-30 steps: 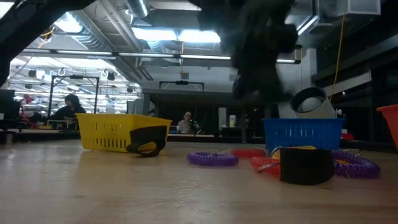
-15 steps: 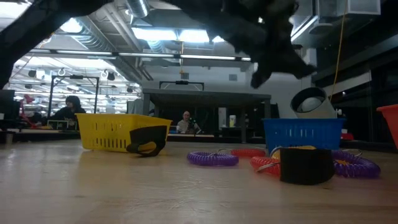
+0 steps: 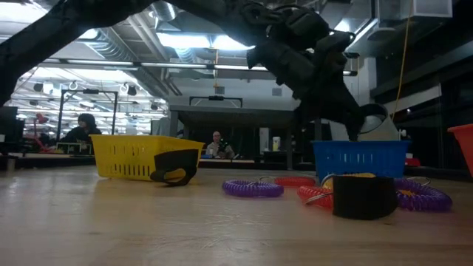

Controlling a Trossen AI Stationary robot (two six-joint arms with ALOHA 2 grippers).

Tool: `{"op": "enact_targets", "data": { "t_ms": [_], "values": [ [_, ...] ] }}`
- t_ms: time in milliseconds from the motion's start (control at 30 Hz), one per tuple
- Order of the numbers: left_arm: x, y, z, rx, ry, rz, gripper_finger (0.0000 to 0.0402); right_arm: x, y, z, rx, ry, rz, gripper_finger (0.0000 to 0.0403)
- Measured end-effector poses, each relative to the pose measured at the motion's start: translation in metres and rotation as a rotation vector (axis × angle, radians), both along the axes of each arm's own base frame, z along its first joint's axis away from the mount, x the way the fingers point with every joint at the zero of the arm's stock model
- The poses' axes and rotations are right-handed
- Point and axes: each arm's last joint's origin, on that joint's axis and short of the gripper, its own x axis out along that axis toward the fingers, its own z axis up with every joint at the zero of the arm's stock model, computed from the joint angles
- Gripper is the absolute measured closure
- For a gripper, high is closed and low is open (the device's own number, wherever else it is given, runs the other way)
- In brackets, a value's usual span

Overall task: Pick & Place Office Desk Supplies
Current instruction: Put the black rubber band into the blue bin

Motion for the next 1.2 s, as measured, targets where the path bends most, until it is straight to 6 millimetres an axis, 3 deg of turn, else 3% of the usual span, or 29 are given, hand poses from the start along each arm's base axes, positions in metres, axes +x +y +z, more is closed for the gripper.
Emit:
{"op": "enact_targets", "data": {
  "t_ms": [167,300,500,667,900,1100,1200],
  "values": [
    [-0.002,-0.003,-0.002,0.000,0.034,-0.003,0.0233,0.000,0.000,0.000,-0.001,0.004,0.000,0.0243],
    [-0.004,-0.004,0.001,-0.011,0.044,0.005,0.0210,0.000,0.000,0.000,-0.001,0.005,0.000,0.0243],
    [-0.017,-0.012,0.052,-0.053,-0.048,0.025,0.0206,0.001,0.000,-0.001,-0.004,0.011,0.000,0.0243],
    [-0.033,-0.061,0.077,0.004,-0.037,-0.068,0.0206,0.001,0.000,-0.001,-0.004,0.012,0.000,0.0243],
    [-0.044,-0.136,0.062,0.169,0.058,-0.167,0.0206,0.001,0.000,-0.001,-0.002,0.016,0.001,0.0243],
    [-0.042,-0.169,0.047,0.108,0.002,-0.104,0.0212,-0.004,0.002,-0.006,0.024,0.089,0.136,0.0243],
    [-0.042,-0.178,0.038,0.062,0.011,-0.024,0.0221,-0.009,0.000,-0.013,-0.033,0.078,0.118,0.0243]
  ]
}}
